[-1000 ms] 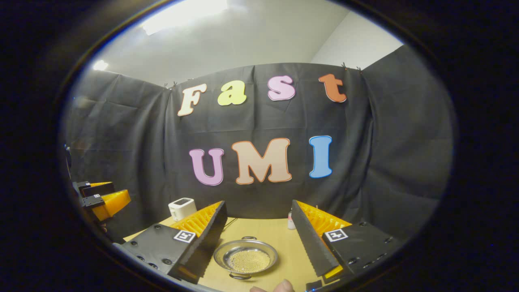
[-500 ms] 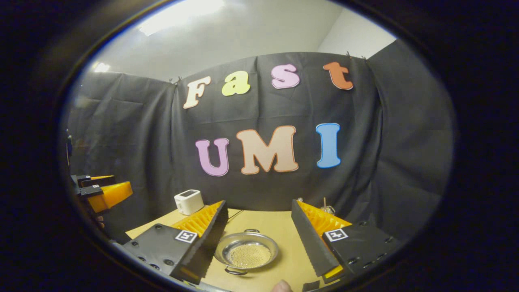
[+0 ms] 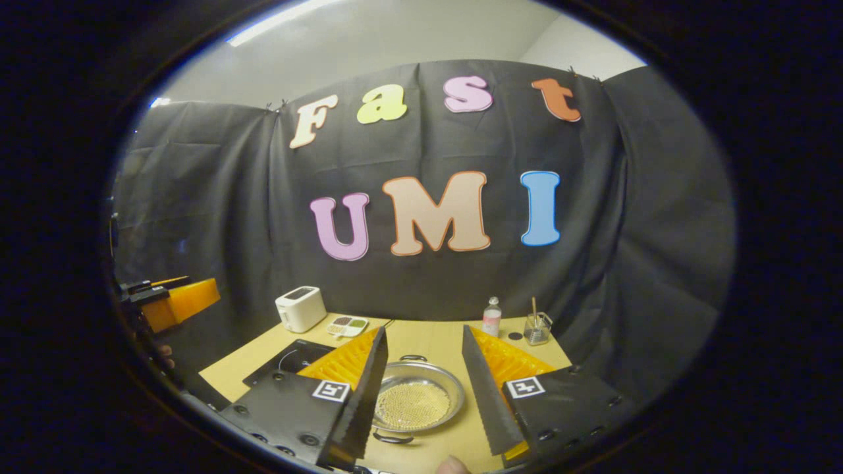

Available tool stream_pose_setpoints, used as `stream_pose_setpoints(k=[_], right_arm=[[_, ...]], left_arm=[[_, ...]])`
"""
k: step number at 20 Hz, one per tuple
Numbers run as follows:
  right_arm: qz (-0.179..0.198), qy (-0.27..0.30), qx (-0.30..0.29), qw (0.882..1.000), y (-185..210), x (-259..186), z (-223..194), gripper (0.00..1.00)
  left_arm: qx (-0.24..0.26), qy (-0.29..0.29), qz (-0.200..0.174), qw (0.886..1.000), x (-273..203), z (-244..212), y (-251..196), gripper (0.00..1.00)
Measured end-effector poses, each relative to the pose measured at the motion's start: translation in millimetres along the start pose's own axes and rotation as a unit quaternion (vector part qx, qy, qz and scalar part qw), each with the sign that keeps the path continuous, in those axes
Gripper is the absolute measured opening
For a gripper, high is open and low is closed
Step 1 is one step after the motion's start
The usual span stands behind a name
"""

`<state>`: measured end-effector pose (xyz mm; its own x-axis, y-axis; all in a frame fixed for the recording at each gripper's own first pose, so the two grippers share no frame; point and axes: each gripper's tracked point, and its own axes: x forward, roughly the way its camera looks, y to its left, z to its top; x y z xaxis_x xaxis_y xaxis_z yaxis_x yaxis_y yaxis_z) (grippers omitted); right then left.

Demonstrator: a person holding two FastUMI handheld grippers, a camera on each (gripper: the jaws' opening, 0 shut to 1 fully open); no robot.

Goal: First push the handle of the pot to place it horizontally, then grasp the pot with both hands and set it on the induction cooktop.

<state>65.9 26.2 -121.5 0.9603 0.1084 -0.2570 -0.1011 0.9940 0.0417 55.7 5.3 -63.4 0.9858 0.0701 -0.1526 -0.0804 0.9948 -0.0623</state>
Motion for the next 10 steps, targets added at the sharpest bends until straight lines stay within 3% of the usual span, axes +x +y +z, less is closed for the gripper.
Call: stream_pose_setpoints(k=[1, 3, 4, 5, 7, 8, 10], right_arm=[[-0.004, 0.014, 0.001, 1.000, 9.4, 9.0, -7.4, 0.63], [-0.008, 0.039, 0.004, 0.999, 23.8, 22.5, -22.4, 0.17], [-0.009, 0.050, 0.008, 0.999, 32.3, 30.6, -28.2, 0.23], [-0.006, 0.059, 0.013, 0.998, 40.5, 37.7, -34.2, 0.17], [-0.012, 0.077, 0.019, 0.997, 49.4, 48.8, -45.8, 0.17], [-0.018, 0.084, 0.019, 0.996, 52.6, 53.0, -49.1, 0.16], [-0.032, 0.098, 0.016, 0.995, 52.8, 62.0, -61.4, 0.07]], left_arm=[[0.003, -0.002, -0.001, 1.000, 7.1, 0.2, 10.9, 0.96], [0.000, -0.003, -0.009, 1.000, 25.4, -3.0, 26.1, 0.96], [-0.004, 0.000, -0.015, 1.000, 33.8, -8.0, 32.1, 0.96], [-0.010, 0.002, -0.019, 1.000, 41.3, -11.8, 37.5, 0.94], [-0.024, 0.009, -0.029, 0.999, 54.6, -18.3, 46.0, 0.90], [-0.030, 0.015, -0.037, 0.999, 58.3, -24.6, 47.7, 0.94], [-0.038, 0.018, -0.053, 0.998, 66.1, -28.2, 49.4, 0.91]])
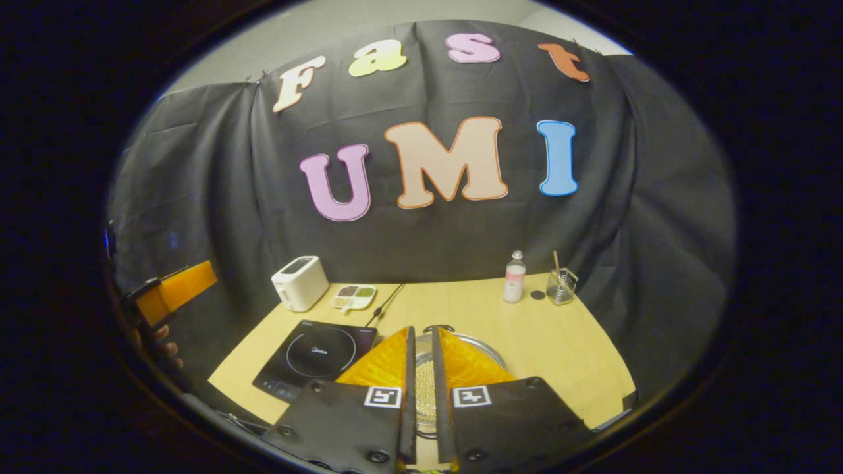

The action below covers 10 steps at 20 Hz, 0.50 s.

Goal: First push the handle of the pot to place it horizontally, then grasp the pot with both hands and set it on the induction cooktop.

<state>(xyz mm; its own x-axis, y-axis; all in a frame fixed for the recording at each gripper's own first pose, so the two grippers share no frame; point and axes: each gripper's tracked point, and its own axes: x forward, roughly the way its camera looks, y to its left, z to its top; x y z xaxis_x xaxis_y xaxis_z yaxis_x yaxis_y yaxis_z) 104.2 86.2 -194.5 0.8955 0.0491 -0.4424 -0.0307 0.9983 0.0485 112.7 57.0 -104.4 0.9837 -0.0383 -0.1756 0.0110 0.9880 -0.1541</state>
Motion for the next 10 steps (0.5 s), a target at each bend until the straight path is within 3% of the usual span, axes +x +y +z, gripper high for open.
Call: stream_pose_setpoints(k=[2, 4, 6, 7, 10], right_arm=[[0.017, 0.038, 0.029, 0.999, 9.8, 7.6, -19.0, 0.07], [0.043, 0.074, 0.053, 0.995, 22.3, 20.9, -36.9, 0.00], [0.058, 0.096, 0.061, 0.992, 25.3, 35.3, -51.6, 0.02], [0.063, 0.113, 0.071, 0.989, 26.1, 40.3, -60.0, 0.03], [0.086, 0.149, 0.094, 0.981, 31.4, 51.3, -79.7, 0.03]], left_arm=[[0.003, 0.008, -0.002, 1.000, 5.7, -6.8, 9.1, 0.95], [0.000, 0.014, 0.005, 1.000, 11.1, -9.9, 17.3, 0.94], [-0.005, 0.014, 0.016, 1.000, 16.9, -10.5, 23.6, 0.90], [-0.004, 0.022, 0.026, 0.999, 20.8, -13.2, 27.2, 0.95], [-0.006, 0.025, 0.039, 0.999, 24.8, -15.2, 26.8, 0.94]])
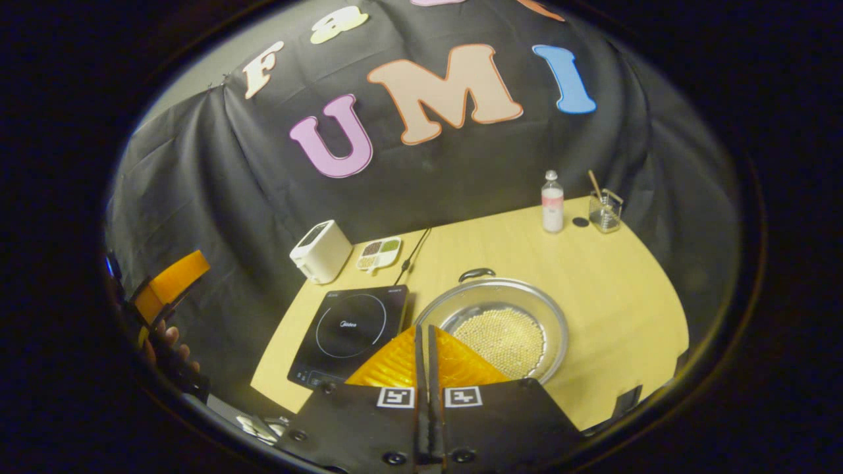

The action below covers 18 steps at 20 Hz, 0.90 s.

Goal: First push the handle of the pot to place it horizontally, then grasp the pot with both hands and set it on the induction cooktop.

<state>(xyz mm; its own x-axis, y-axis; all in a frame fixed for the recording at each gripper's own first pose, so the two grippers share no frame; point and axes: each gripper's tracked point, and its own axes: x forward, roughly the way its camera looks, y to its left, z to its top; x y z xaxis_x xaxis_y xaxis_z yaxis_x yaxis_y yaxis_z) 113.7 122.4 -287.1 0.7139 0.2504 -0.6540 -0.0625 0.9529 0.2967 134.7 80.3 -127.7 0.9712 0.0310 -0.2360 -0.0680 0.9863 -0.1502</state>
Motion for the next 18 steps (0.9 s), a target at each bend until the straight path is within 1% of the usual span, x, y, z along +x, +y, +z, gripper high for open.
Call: stream_pose_setpoints(k=[1, 2, 3, 6, 7, 8, 10, 12, 13, 15, 16, 17, 18], right_arm=[[0.009, 0.019, 0.003, 1.000, -0.2, 5.6, -9.8, 0.02], [0.019, 0.038, 0.009, 0.999, 0.7, 10.2, -19.5, 0.00], [0.026, 0.060, 0.016, 0.998, 0.0, 16.0, -29.7, 0.03], [0.052, 0.109, 0.060, 0.991, 1.9, 26.2, -56.7, 0.02], [0.055, 0.128, 0.069, 0.988, 0.5, 29.9, -67.1, 0.00], [0.055, 0.145, 0.074, 0.985, -1.8, 30.7, -77.7, 0.02], [0.058, 0.181, 0.085, 0.978, -3.7, 36.8, -96.7, 0.03], [0.049, 0.210, 0.090, 0.972, -8.3, 40.6, -116.9, 0.02], [0.038, 0.219, 0.084, 0.971, -12.3, 41.9, -123.2, 0.03], [0.030, 0.233, 0.065, 0.970, -15.9, 40.9, -134.1, 0.03], [0.028, 0.241, 0.052, 0.969, -17.5, 39.5, -139.6, 0.00], [0.024, 0.249, 0.040, 0.967, -19.5, 40.5, -144.9, 0.00], [0.022, 0.257, 0.031, 0.966, -19.3, 41.9, -152.5, 0.00]], left_arm=[[0.003, 0.003, 0.005, 1.000, 0.7, -1.8, 0.7, 0.95], [0.004, 0.004, 0.012, 1.000, 2.8, -2.5, 2.2, 0.95], [0.001, 0.005, 0.019, 1.000, 4.1, -2.7, 3.3, 0.95], [-0.004, 0.013, 0.036, 0.999, 4.3, -8.1, 6.4, 0.95], [-0.003, 0.014, 0.039, 0.999, 4.7, -9.2, 7.4, 0.95], [-0.003, 0.015, 0.043, 0.999, 5.4, -10.5, 8.1, 0.91], [-0.005, 0.018, 0.049, 0.999, 7.0, -12.6, 10.7, 0.91], [-0.010, 0.021, 0.054, 0.998, 6.4, -15.5, 12.5, 0.91], [-0.012, 0.023, 0.056, 0.998, 5.6, -17.1, 13.3, 0.95], [-0.014, 0.025, 0.060, 0.998, 4.6, -18.0, 16.0, 0.95], [-0.013, 0.024, 0.062, 0.998, 4.4, -17.8, 18.0, 0.95], [-0.014, 0.023, 0.064, 0.998, 4.6, -18.3, 20.4, 0.90], [-0.016, 0.025, 0.065, 0.997, 4.2, -19.3, 21.8, 0.91]])
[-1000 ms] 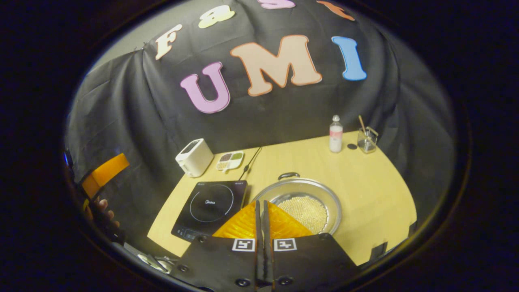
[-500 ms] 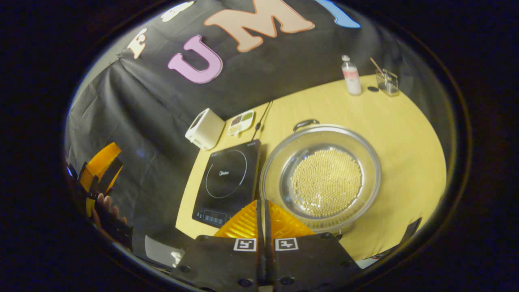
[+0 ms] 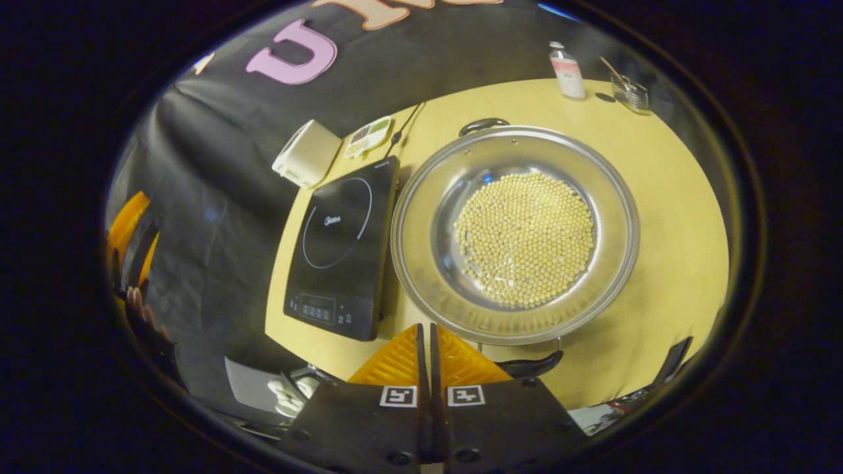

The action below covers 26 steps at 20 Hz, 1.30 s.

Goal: First push the handle of the pot to place it horizontally, then grasp the pot with both hands and set it on the induction cooktop.

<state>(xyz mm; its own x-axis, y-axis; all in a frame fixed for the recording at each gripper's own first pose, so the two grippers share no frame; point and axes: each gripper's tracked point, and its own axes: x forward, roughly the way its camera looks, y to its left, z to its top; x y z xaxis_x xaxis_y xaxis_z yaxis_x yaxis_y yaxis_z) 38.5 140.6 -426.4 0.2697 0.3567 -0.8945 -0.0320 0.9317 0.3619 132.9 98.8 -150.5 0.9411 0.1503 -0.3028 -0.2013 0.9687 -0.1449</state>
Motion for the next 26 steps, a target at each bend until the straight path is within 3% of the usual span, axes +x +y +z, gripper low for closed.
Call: stream_pose_setpoints(k=[2, 4, 7, 11, 13, 14, 17, 19, 20, 24, 25, 26], right_arm=[[-0.007, 0.015, -0.009, 1.000, -2.1, 5.5, -10.1, 0.03], [-0.016, 0.027, -0.017, 0.999, -6.2, 11.9, -17.9, 0.03], [-0.040, 0.046, -0.036, 0.998, -17.5, 18.0, -29.1, 0.03], [-0.057, 0.055, -0.032, 0.996, -31.0, 19.4, -36.4, 0.03], [-0.056, 0.053, -0.018, 0.997, -33.4, 20.2, -36.5, 0.00], [-0.056, 0.052, -0.011, 0.997, -34.7, 19.5, -37.6, 0.03], [-0.058, 0.052, -0.009, 0.997, -38.2, 19.6, -37.1, 0.03], [-0.063, 0.052, -0.010, 0.997, -43.7, 18.7, -36.0, 0.03], [-0.065, 0.051, -0.011, 0.996, -45.4, 18.6, -35.5, 0.00], [-0.069, 0.051, -0.009, 0.996, -53.8, 18.8, -32.8, 0.03], [-0.071, 0.051, -0.008, 0.996, -56.3, 18.1, -32.1, 0.03], [-0.072, 0.051, -0.007, 0.996, -60.4, 16.6, -32.1, 0.00]], left_arm=[[-0.004, 0.003, 0.003, 1.000, 0.0, -2.1, 4.1, 0.95], [-0.005, 0.004, 0.004, 1.000, -1.1, -2.4, 6.4, 0.91], [-0.004, 0.004, 0.003, 1.000, -1.8, -3.6, 8.5, 0.95], [-0.003, 0.001, 0.000, 1.000, -3.3, -2.2, 8.5, 0.91], [-0.003, 0.001, -0.002, 1.000, -3.8, -2.3, 8.5, 0.95], [-0.002, 0.001, -0.002, 1.000, -4.8, -1.8, 8.3, 0.91], [0.004, -0.004, -0.004, 1.000, -6.8, 2.0, 6.6, 0.90], [0.010, -0.005, -0.007, 1.000, -7.0, 3.2, 4.8, 0.99], [0.010, -0.005, -0.007, 1.000, -7.4, 3.8, 4.2, 0.95], [0.015, -0.005, -0.007, 1.000, -8.9, 4.1, 2.4, 0.95], [0.015, -0.005, -0.006, 1.000, -9.3, 3.7, 1.2, 0.91], [0.015, -0.005, -0.006, 1.000, -9.8, 3.7, 0.7, 0.95]])
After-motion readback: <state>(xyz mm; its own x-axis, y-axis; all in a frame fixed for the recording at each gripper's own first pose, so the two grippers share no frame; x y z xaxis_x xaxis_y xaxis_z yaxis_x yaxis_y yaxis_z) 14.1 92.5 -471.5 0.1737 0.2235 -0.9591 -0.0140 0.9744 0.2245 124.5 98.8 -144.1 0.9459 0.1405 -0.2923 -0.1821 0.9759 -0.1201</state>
